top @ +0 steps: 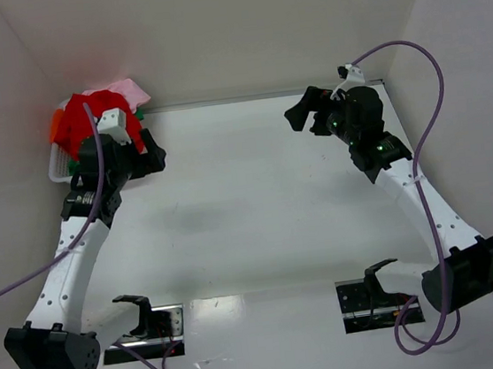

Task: Fold and stack the t-shirts
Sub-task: Grab crumpled tshirt from bin with the left arm, then move the tshirt to the center of the board

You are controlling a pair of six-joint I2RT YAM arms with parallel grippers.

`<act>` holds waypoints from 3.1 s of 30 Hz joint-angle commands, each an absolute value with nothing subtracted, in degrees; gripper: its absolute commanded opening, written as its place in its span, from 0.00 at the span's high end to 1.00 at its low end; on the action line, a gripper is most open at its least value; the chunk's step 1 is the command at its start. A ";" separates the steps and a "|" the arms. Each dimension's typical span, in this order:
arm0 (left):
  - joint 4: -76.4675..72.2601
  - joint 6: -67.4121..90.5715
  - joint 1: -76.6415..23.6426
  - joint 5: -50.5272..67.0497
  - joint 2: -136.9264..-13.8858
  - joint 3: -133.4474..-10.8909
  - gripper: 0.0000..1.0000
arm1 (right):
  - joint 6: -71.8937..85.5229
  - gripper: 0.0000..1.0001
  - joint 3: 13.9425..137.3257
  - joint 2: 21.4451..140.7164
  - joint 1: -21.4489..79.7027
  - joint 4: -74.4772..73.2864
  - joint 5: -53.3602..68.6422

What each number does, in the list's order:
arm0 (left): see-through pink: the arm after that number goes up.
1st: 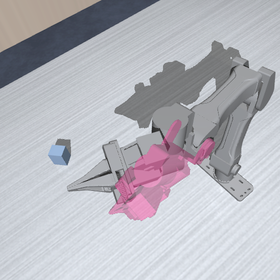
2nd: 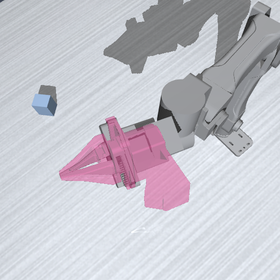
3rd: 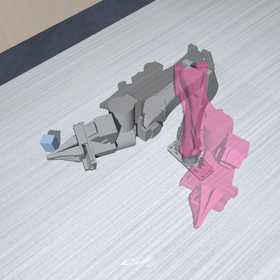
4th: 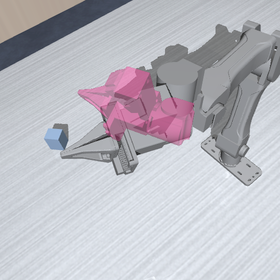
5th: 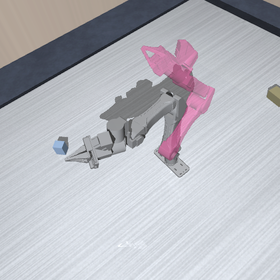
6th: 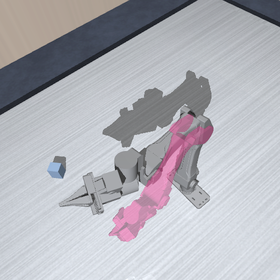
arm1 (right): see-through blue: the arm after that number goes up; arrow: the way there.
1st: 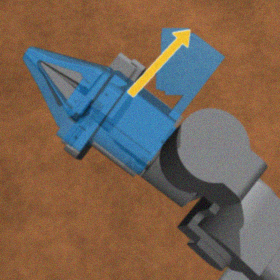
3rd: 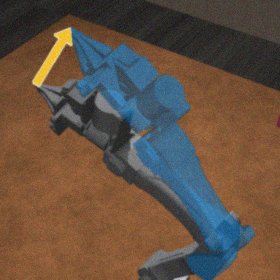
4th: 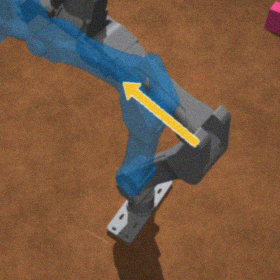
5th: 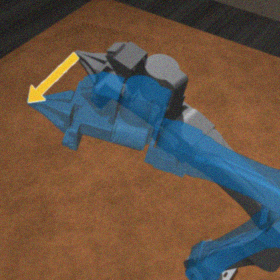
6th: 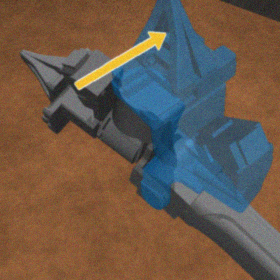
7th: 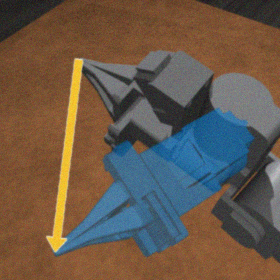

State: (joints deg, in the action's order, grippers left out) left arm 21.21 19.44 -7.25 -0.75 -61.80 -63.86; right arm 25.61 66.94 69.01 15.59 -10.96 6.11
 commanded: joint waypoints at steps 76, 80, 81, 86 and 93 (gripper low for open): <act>30.76 12.38 -1.57 -1.77 -89.92 -115.39 1.00 | 26.54 0.00 76.64 72.87 15.73 -8.88 8.70; 29.28 14.68 -5.00 6.05 -87.54 -117.49 1.00 | 26.54 0.00 76.64 71.28 15.73 -9.40 8.70; 29.27 14.68 -5.62 7.46 -87.54 -118.64 1.00 | 27.07 0.00 76.64 70.67 15.73 -9.40 8.70; 29.88 18.62 -6.24 30.65 -88.07 -125.32 1.00 | 26.54 0.00 74.45 68.39 15.73 -6.43 17.03; 28.65 21.71 -12.22 34.97 -93.77 -137.52 1.00 | 29.79 0.00 65.75 61.44 18.79 3.69 25.14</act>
State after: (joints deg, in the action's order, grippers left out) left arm 32.51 18.79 -11.03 27.29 -91.46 -131.98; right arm 28.62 67.24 64.38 16.36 -3.90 20.62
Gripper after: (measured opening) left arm 0.007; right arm 0.998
